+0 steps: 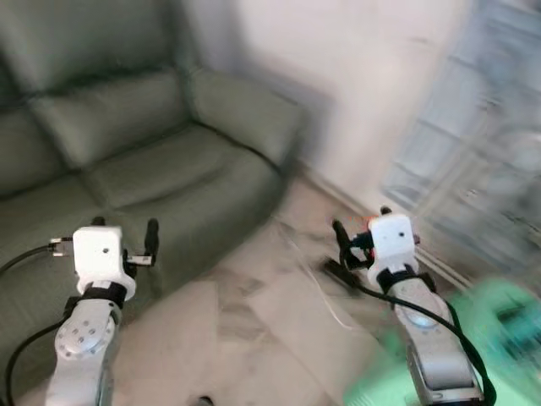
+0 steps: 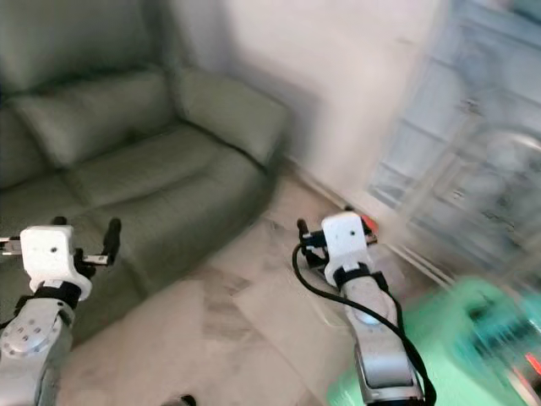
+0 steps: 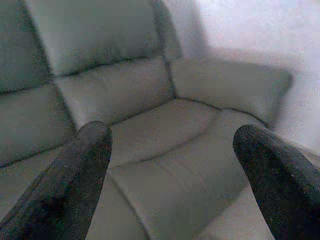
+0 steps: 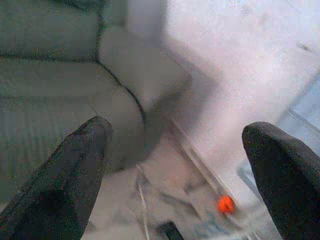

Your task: Move the pillow to the sofa

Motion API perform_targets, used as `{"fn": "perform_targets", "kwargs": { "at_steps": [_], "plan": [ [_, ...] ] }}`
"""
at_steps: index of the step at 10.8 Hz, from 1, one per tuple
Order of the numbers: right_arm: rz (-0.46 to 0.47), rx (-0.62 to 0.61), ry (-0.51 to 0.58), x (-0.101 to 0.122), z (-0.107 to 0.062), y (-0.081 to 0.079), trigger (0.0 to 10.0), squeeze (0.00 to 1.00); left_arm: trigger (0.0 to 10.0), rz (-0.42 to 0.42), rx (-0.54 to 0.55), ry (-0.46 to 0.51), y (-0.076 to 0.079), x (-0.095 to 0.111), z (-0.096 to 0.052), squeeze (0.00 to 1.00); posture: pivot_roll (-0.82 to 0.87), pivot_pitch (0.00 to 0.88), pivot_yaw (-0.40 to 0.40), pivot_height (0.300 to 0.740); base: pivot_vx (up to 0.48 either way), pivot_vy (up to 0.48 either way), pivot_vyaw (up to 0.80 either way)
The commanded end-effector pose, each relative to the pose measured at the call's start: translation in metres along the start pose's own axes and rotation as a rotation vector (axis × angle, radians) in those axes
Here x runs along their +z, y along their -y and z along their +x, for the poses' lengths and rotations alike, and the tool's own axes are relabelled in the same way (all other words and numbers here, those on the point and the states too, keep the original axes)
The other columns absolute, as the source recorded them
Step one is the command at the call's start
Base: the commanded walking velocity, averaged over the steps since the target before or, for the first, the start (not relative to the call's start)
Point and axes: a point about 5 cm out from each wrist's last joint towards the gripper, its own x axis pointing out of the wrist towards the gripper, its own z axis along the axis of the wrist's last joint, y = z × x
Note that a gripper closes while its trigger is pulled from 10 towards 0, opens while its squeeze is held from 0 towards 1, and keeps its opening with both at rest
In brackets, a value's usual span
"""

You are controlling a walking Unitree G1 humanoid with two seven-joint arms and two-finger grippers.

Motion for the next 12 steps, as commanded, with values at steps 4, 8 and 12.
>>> {"fn": "perform_targets", "kwargs": {
  "at_steps": [4,8,12],
  "plan": [
    [-0.006,0.008,0.013,0.008,0.002,0.004,10.0,0.00,10.0,0.009,-0.014,0.003,0.008,0.000,0.003,0.00,-0.02,0.049,-0.112,0.740,0.000,0.000,0.80],
    [0.004,0.003,0.031,0.014,0.004,0.003,10.0,0.00,10.0,-0.014,-0.020,0.014,0.009,0.001,0.005,0.00,-0.03,0.058,-0.105,0.740,0.000,0.000,0.80],
    [0.017,-0.004,0.027,0.013,0.002,0.000,10.0,0.00,10.0,0.001,-0.012,0.019,0.007,0.003,0.008,0.00,-0.02,0.067,-0.095,0.740,0.000,0.000,0.80]
  ]
}}
